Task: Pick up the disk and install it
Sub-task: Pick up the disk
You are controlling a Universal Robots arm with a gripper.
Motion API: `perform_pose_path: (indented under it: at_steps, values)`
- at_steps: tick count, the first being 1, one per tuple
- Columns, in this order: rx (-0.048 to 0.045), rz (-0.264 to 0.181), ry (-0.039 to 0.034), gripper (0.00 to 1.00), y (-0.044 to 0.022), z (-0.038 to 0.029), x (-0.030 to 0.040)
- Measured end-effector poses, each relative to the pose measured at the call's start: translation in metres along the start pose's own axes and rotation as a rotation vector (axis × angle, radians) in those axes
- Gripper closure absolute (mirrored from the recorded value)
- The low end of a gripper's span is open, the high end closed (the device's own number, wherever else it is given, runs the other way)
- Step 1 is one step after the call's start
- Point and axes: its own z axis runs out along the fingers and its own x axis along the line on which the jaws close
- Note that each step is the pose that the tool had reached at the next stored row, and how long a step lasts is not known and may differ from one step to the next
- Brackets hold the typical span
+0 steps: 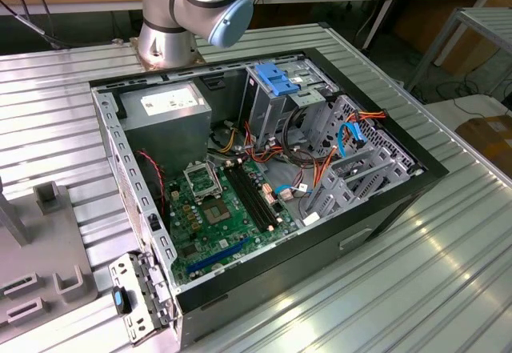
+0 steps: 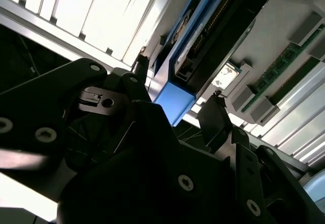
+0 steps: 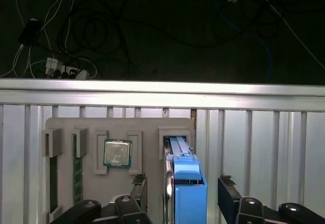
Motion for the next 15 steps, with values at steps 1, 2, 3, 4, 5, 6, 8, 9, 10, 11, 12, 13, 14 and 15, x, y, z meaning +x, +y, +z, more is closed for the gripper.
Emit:
perform_pose_path:
  at_steps: [1, 2, 3, 4, 5, 6, 8, 9, 10, 11, 12, 13, 14, 15]
  values:
    - [-0.0001, 0.000, 0.0000, 0.34, -0.0001, 0.0003, -0.0001]
    - [-0.0002, 0.000, 0.0001, 0.34, -0.0001, 0.0005, -0.0018]
    - [0.0000, 0.000, -0.0001, 0.34, -0.0002, 0.0007, -0.0034]
    - [-0.0001, 0.000, 0.0000, 0.34, -0.0002, 0.0007, -0.0048]
    - [0.0001, 0.000, 0.0000, 0.34, -0.0002, 0.0007, -0.0058]
    - [0.0000, 0.000, 0.0000, 0.34, -0.0002, 0.0007, -0.0058]
    - [0.0000, 0.000, 0.0000, 0.34, -0.0002, 0.0005, -0.0059]
    - [-0.0001, 0.000, 0.0000, 0.34, -0.0002, 0.0002, -0.0059]
    - [-0.0001, 0.000, 0.0000, 0.34, -0.0002, -0.0001, -0.0059]
    - [0.0002, 0.000, 0.0000, 0.34, -0.0002, -0.0004, -0.0059]
    - [0.0002, 0.000, 0.0001, 0.34, -0.0001, -0.0005, -0.0058]
    - [0.0005, 0.000, 0.0001, 0.34, 0.0003, -0.0005, -0.0054]
    - [0.0009, 0.000, 0.0001, 0.34, 0.0006, -0.0005, -0.0049]
    - [0.0018, 0.000, 0.0001, 0.34, 0.0009, -0.0005, -0.0047]
